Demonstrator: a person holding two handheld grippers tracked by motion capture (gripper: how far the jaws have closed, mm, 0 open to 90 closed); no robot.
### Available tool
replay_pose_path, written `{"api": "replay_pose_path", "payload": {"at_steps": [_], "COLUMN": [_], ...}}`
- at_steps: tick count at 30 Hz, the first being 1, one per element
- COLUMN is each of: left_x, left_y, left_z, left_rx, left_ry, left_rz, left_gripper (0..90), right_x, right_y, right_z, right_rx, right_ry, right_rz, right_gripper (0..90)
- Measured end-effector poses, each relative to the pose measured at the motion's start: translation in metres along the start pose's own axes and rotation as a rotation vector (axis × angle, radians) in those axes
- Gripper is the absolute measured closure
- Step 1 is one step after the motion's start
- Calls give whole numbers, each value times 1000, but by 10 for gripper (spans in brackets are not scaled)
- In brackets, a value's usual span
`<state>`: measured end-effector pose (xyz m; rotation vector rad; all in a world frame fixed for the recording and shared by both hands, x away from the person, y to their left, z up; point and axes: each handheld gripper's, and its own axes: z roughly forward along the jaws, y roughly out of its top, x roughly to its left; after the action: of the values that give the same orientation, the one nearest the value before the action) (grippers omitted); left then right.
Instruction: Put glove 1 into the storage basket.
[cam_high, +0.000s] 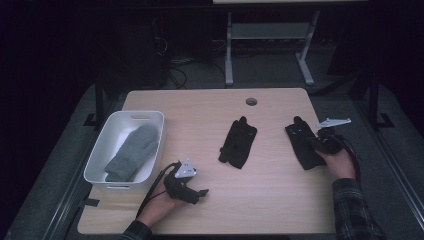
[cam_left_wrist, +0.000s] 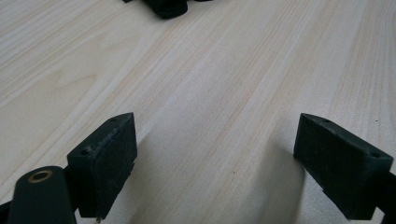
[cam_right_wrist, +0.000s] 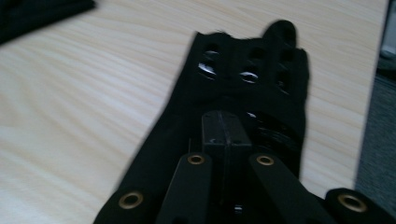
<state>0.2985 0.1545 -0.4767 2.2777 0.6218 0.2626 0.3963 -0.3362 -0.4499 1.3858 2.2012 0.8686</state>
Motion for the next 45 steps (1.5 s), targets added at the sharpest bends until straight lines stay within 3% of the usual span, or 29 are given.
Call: {"api": "replay_pose_path", "payload": {"at_steps": [7,15,20,26,31,45], "left_x": [0,0,0,0,0,0], "left_y": [0,0,0,0,0,0], "left_z": [0,0,0,0,1,1], "left_rx": [-1,-1,-1,-3,-4,-10], "left_ry": [0,1,0,0,1,0], "left_rz": [0,1,1,-4,-4,-10], "left_gripper": [125,125,125,125,125,125], "right_x": [-14,-11,-10,-7,11,78], "right_y": [-10,-12,-17,-21,-25,-30], "right_z": [0,-4,0,-2,-7,-17], "right_rx": [18,16,63,63,76,109], "right_ry": [-17,-3,19,31,62,148], "right_rz": [34,18,16,17,-7,-149], "right_gripper": [900,900,900,900,900,900]}}
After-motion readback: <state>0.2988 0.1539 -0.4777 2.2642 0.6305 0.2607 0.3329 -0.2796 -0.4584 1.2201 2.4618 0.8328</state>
